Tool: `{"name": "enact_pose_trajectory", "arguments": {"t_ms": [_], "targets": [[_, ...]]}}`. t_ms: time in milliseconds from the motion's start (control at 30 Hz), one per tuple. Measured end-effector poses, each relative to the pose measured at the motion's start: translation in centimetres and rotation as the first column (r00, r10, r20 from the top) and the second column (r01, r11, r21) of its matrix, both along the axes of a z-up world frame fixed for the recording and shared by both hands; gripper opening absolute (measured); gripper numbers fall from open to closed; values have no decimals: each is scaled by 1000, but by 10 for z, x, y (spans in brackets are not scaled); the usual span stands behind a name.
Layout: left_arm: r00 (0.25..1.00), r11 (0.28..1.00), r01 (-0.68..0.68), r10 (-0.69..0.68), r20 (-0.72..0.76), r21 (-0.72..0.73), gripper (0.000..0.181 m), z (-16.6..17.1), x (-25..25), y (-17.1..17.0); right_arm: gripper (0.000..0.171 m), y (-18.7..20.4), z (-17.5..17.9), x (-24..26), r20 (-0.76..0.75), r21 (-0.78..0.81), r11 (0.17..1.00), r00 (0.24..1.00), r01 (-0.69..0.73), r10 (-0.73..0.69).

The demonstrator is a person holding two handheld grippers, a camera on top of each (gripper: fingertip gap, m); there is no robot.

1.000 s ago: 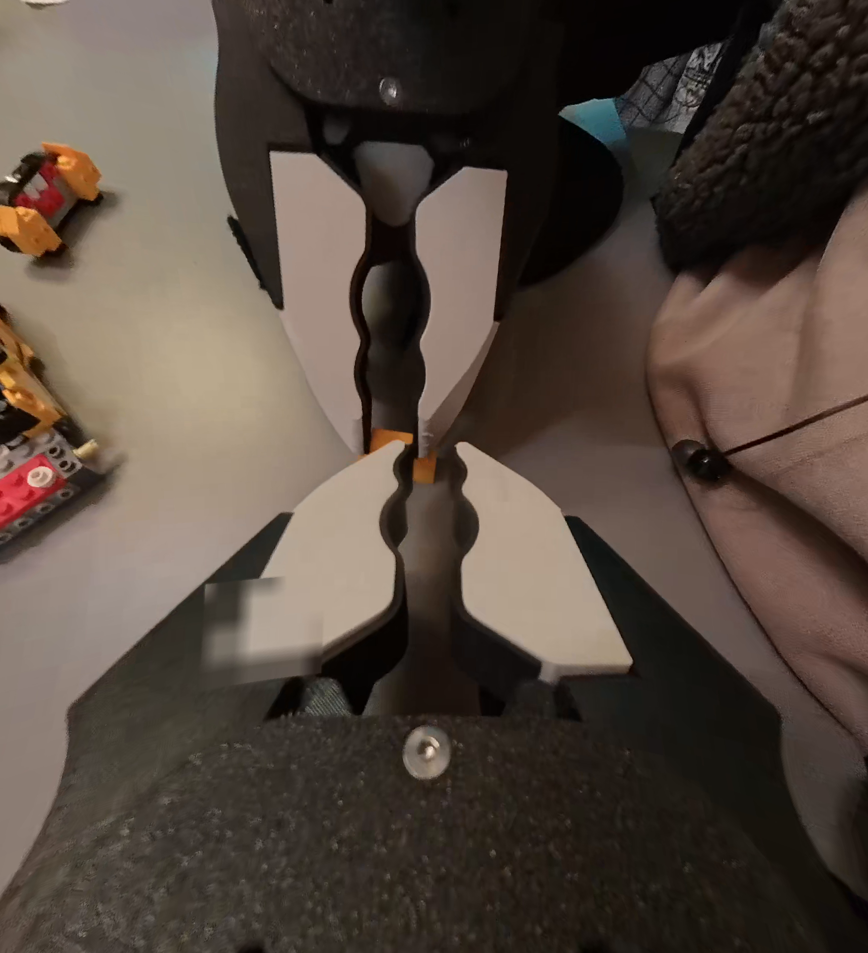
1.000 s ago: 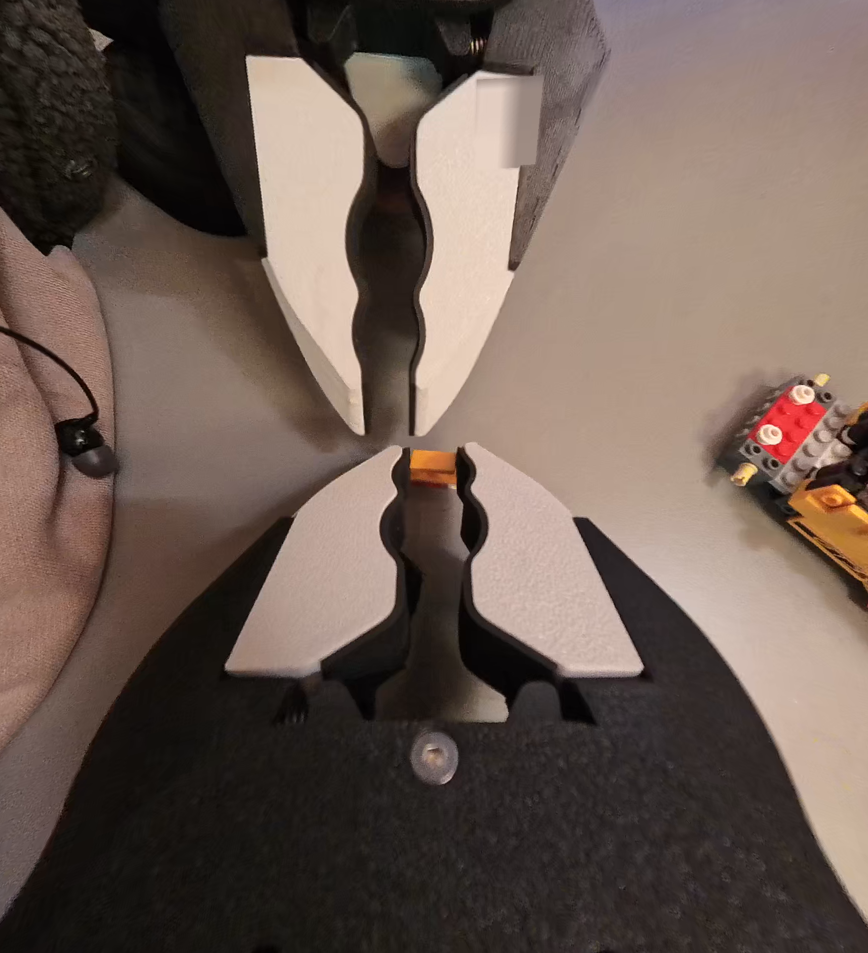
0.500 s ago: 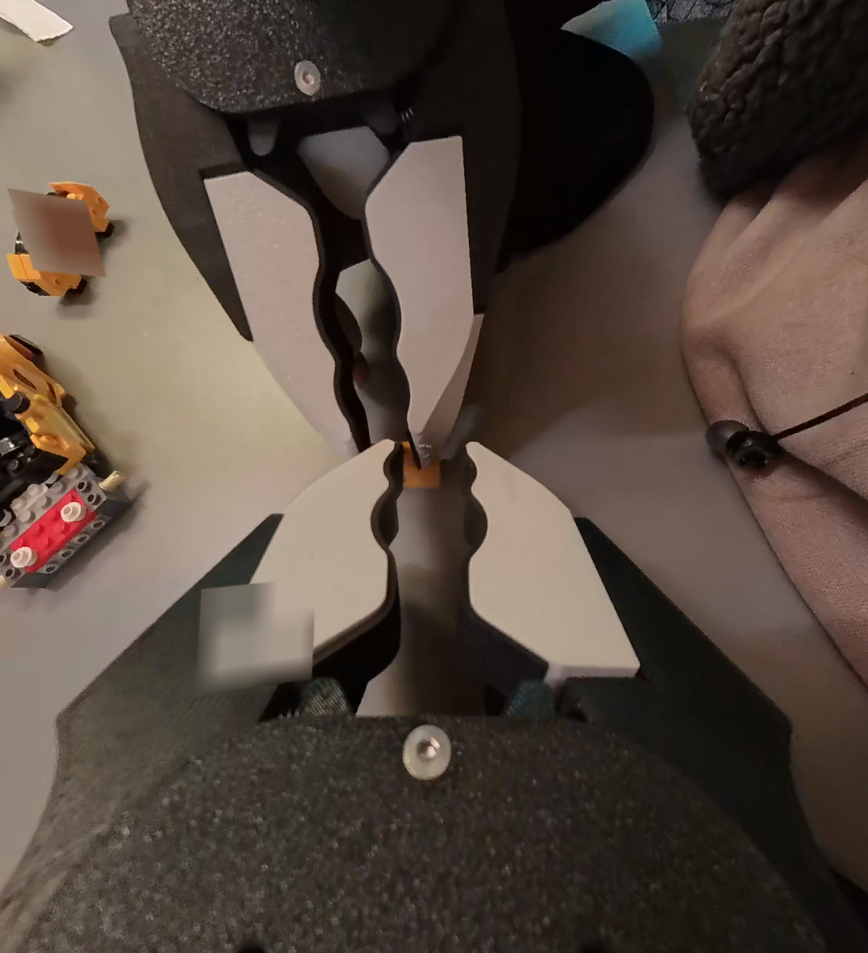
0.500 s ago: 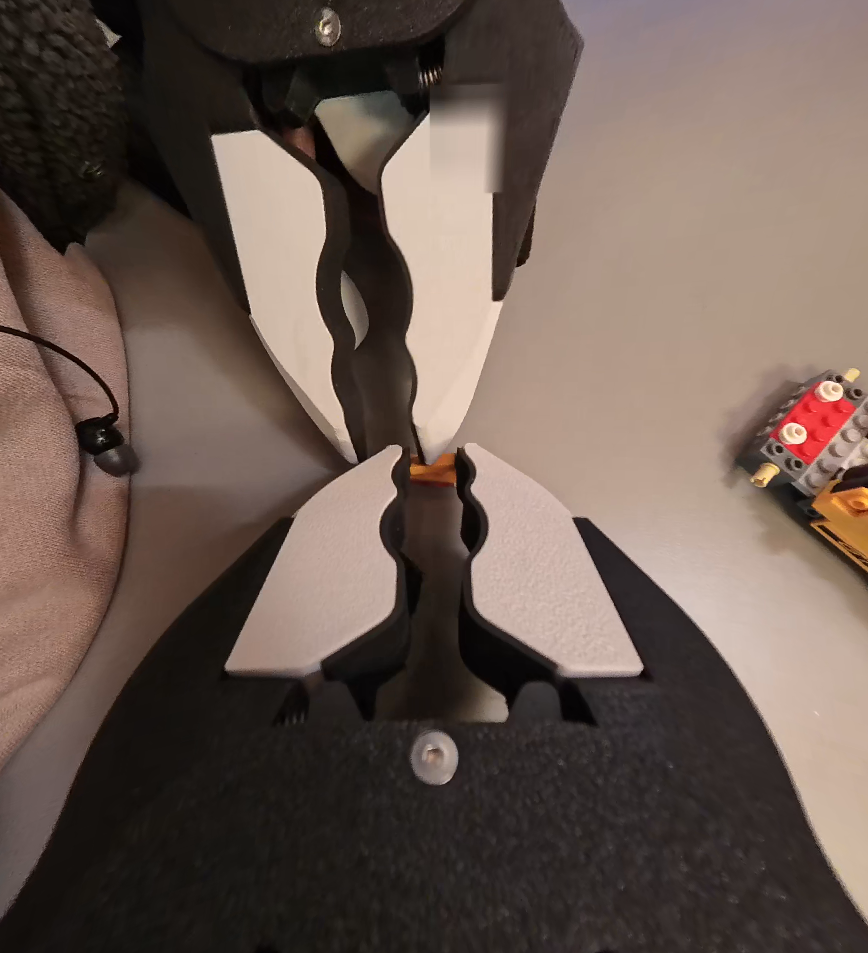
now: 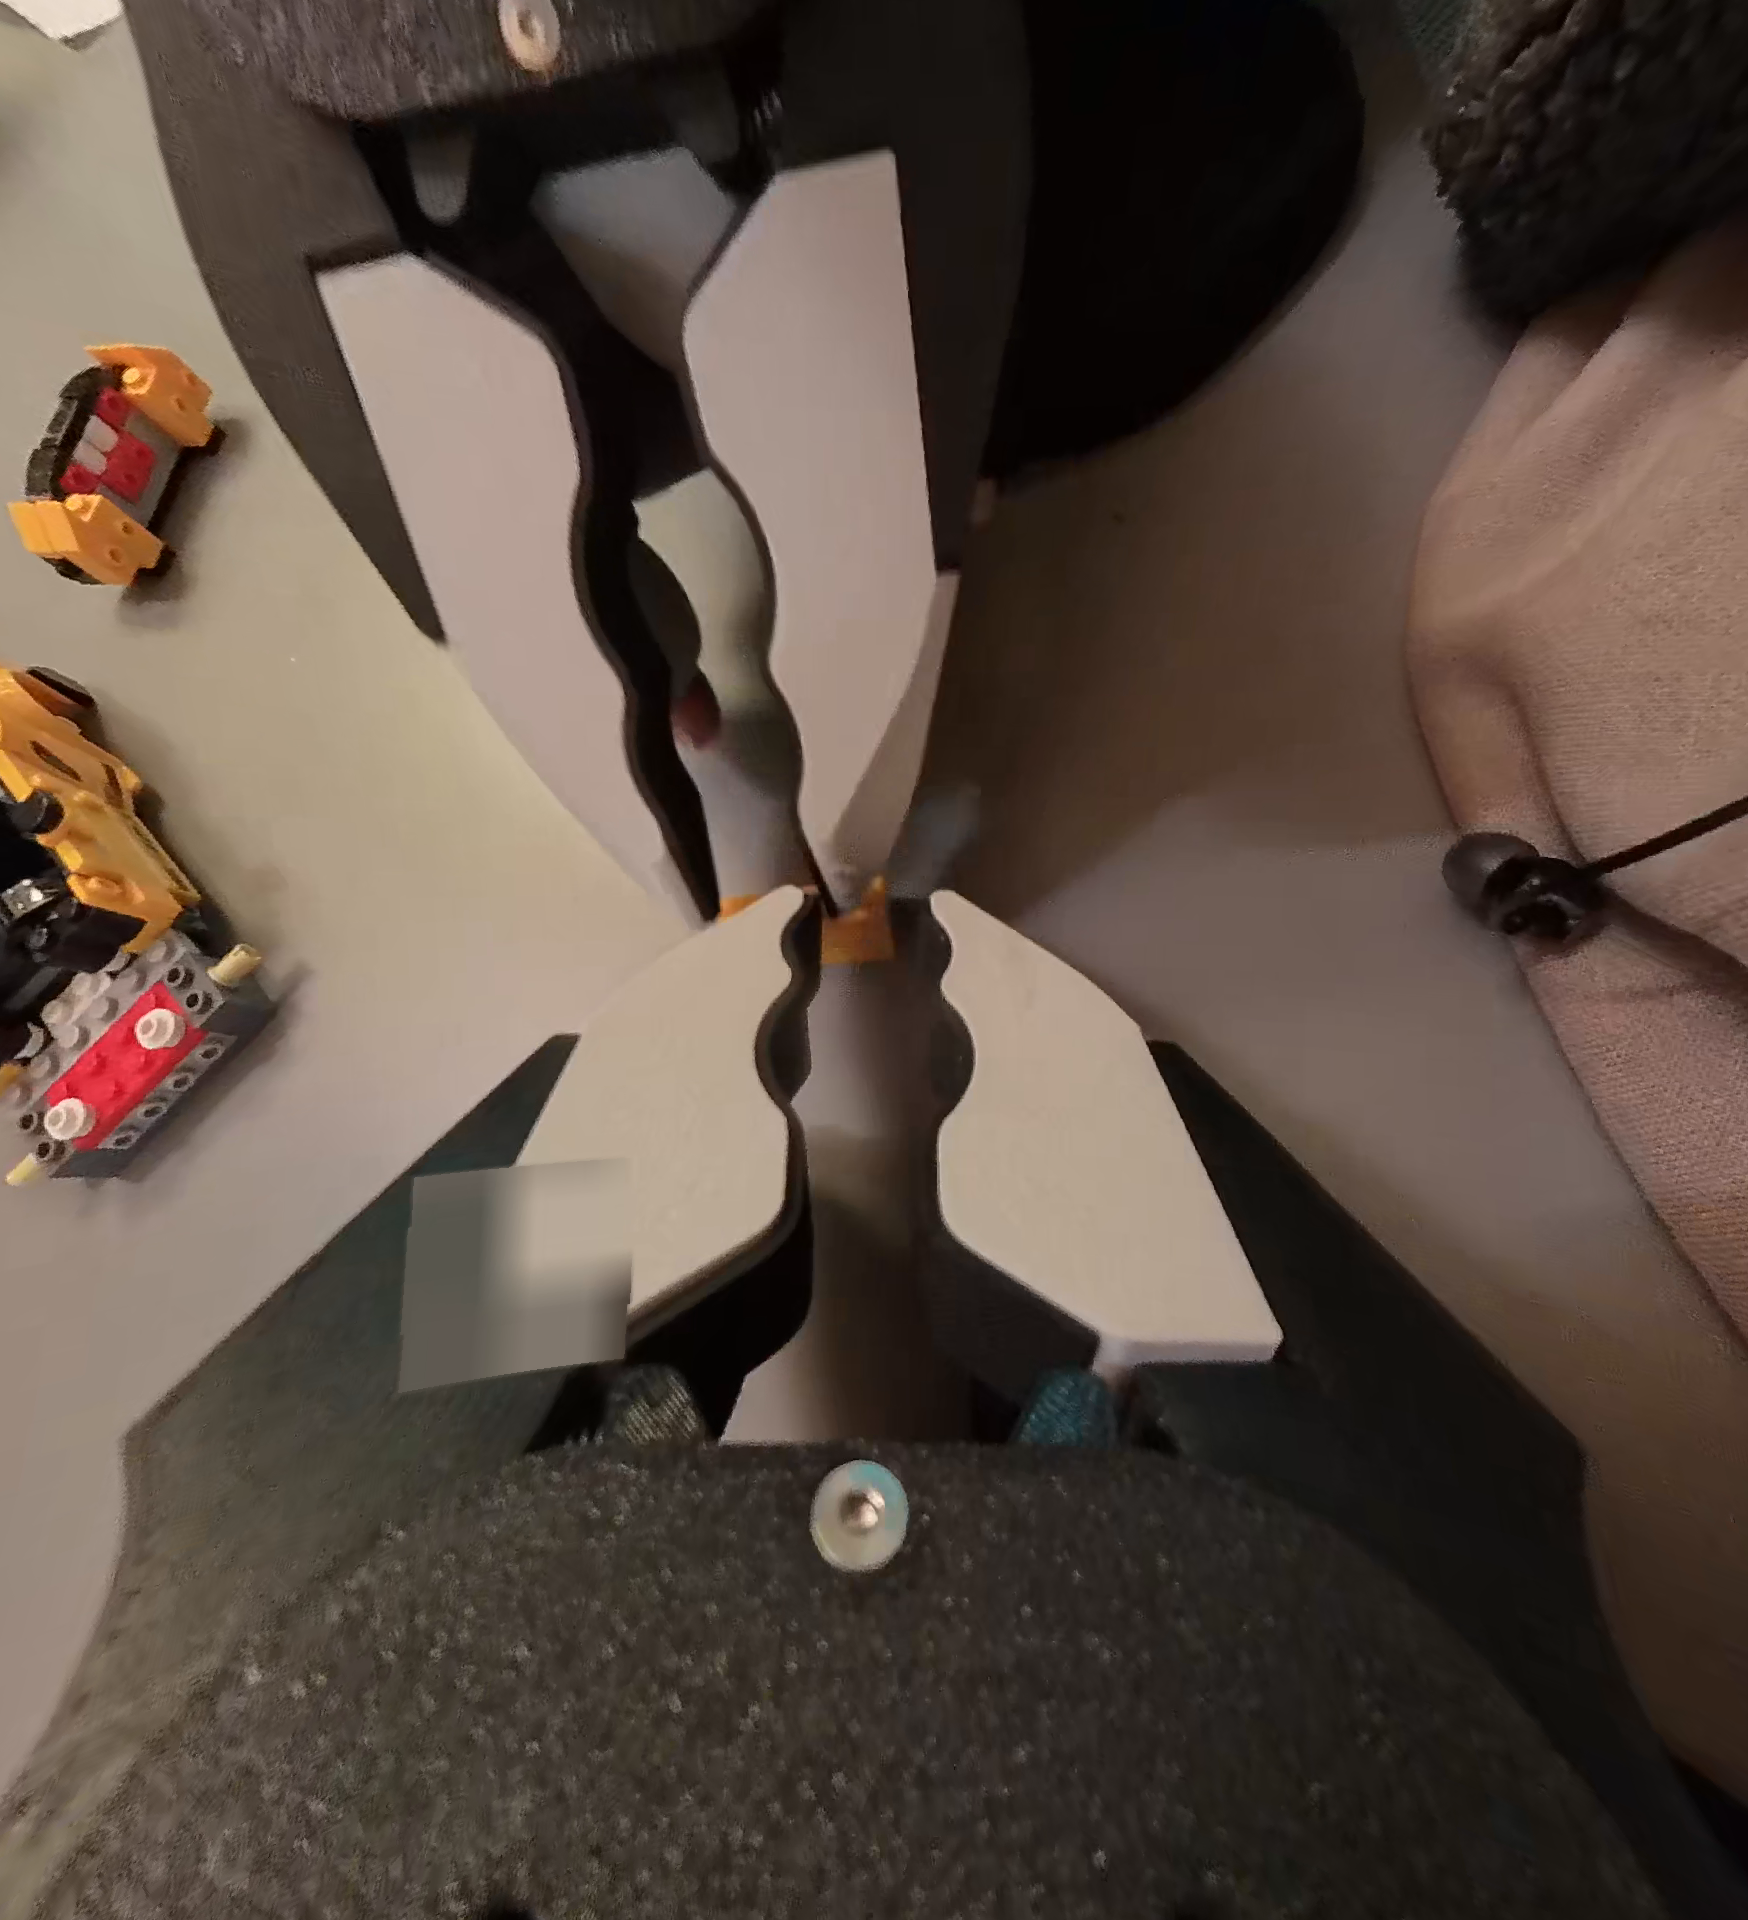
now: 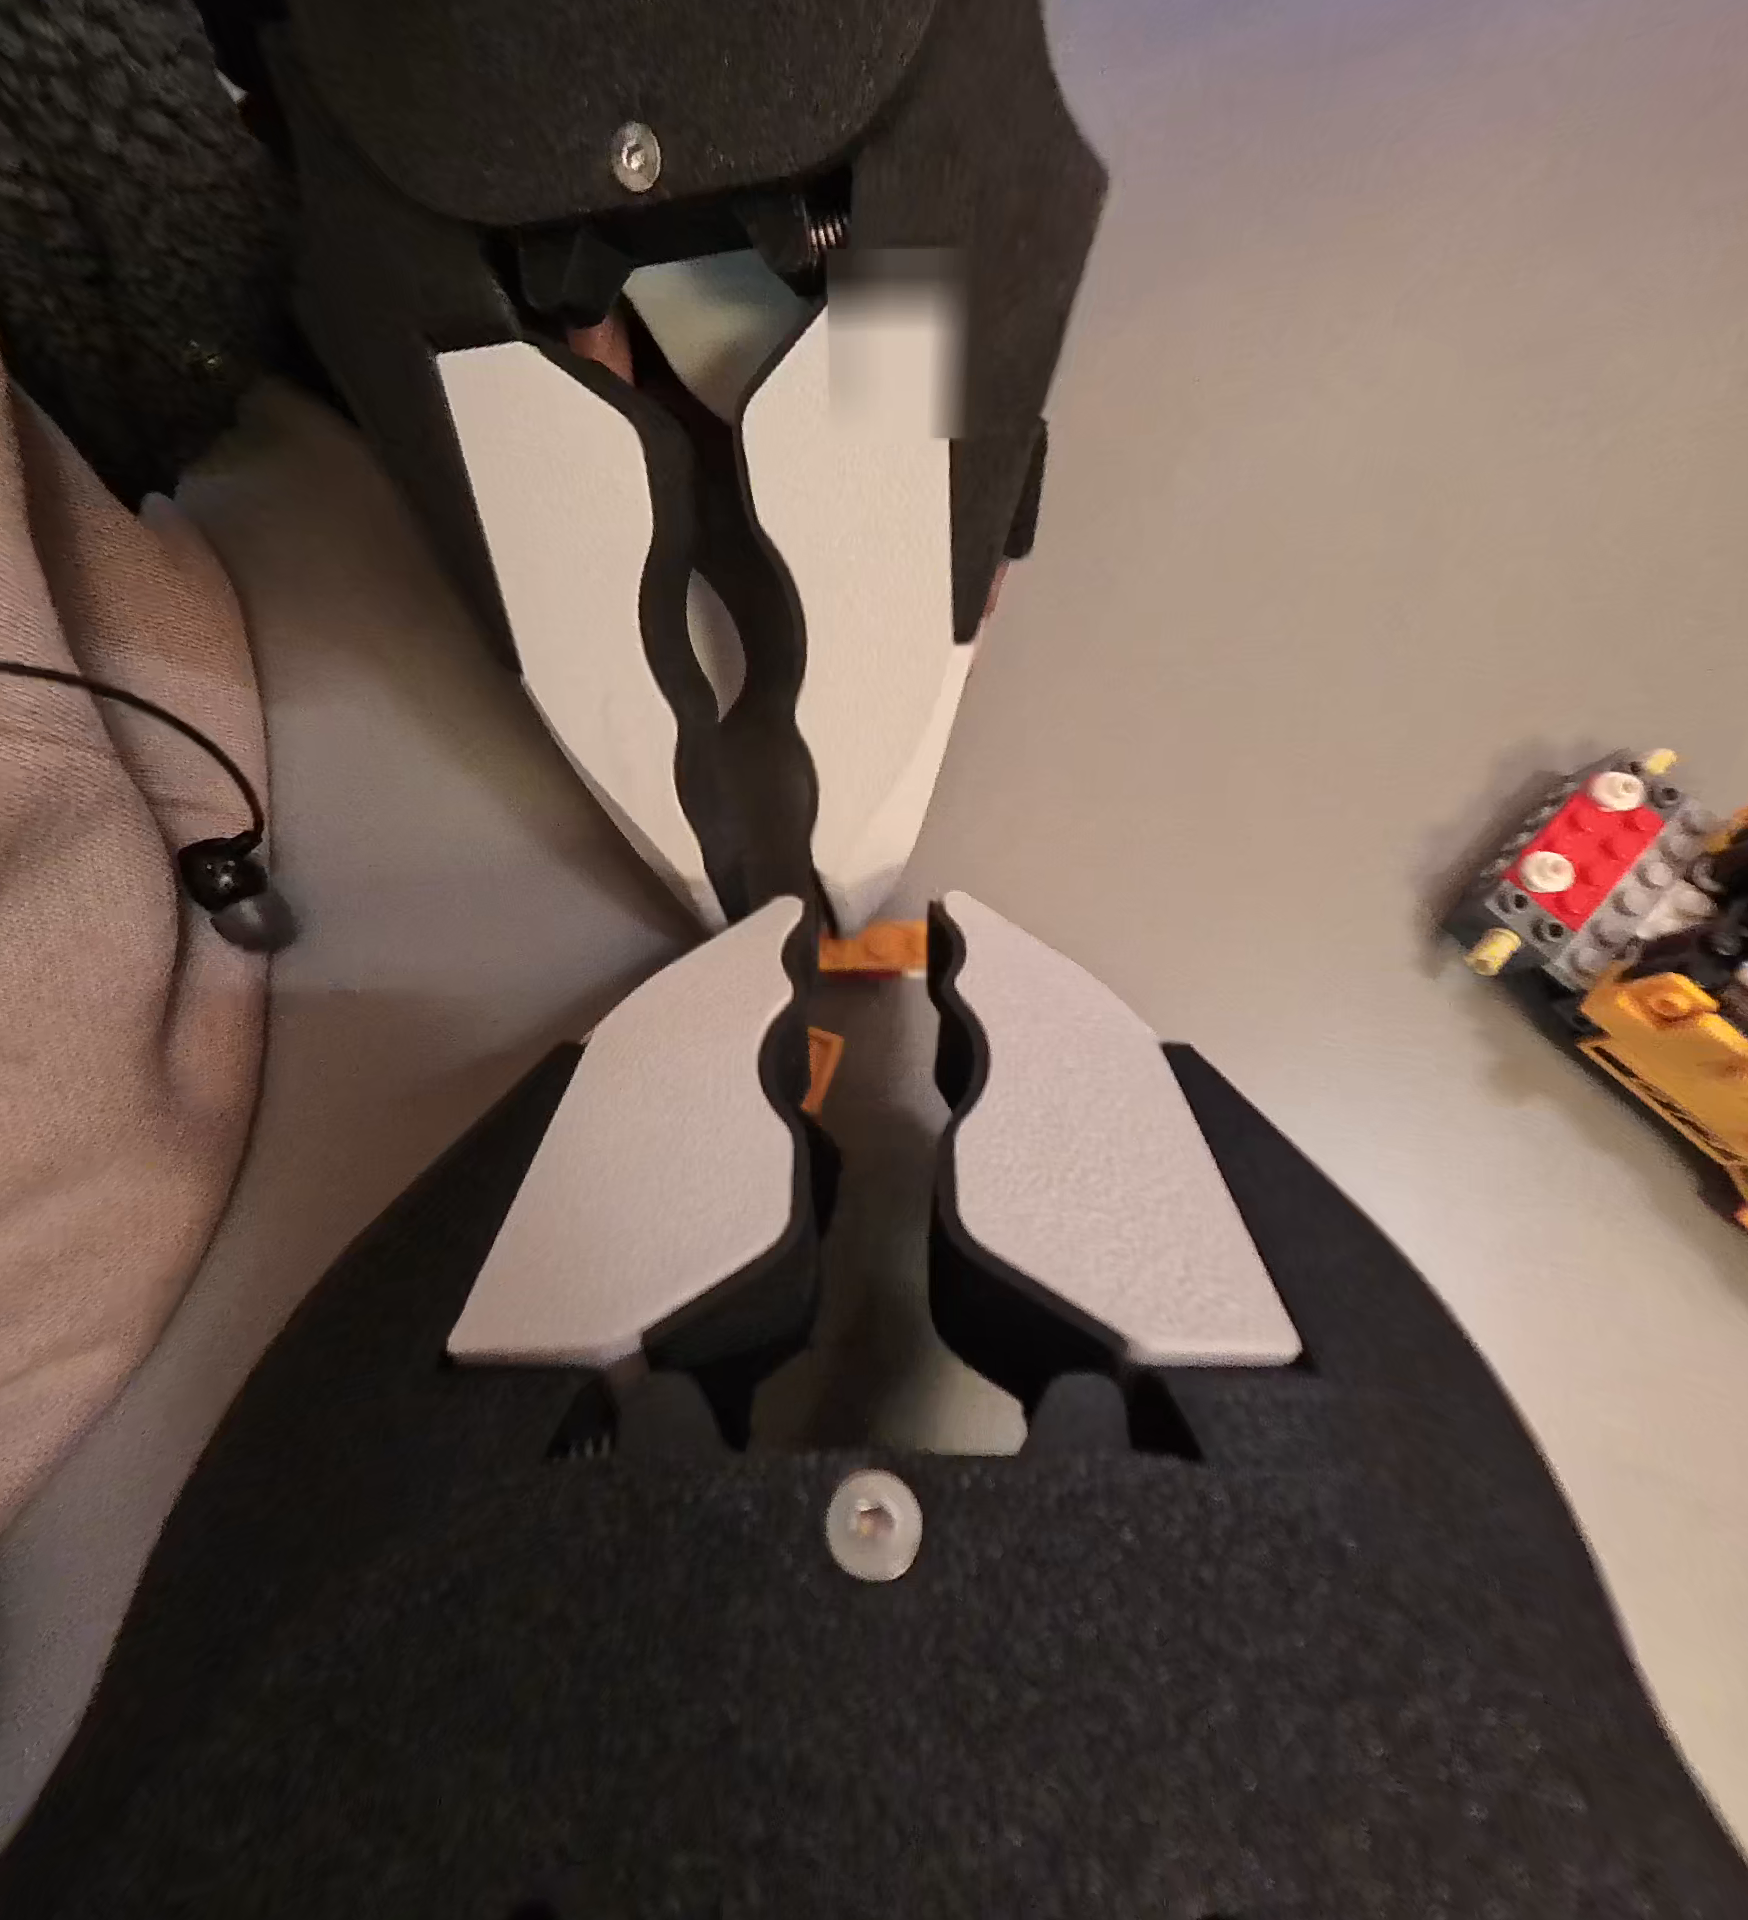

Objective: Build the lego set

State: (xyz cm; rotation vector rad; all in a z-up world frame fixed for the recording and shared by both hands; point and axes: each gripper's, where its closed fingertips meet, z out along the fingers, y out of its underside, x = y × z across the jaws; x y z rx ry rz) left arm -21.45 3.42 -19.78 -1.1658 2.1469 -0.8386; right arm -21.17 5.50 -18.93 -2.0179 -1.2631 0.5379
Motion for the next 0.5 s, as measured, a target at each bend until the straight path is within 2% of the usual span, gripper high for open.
{"name": "enact_pose_trajectory", "arguments": {"t_ms": [233,500], "targets": [[1000,1000,-10,10,-6,7,17,-2,0,3,14,-24,0,27,128,-15,995,986,-102,104],[1000,1000,-19,19,-1,23,17,-3,2,4,11,-25,-19,19,217,-70,994,971,-84,97]]}}
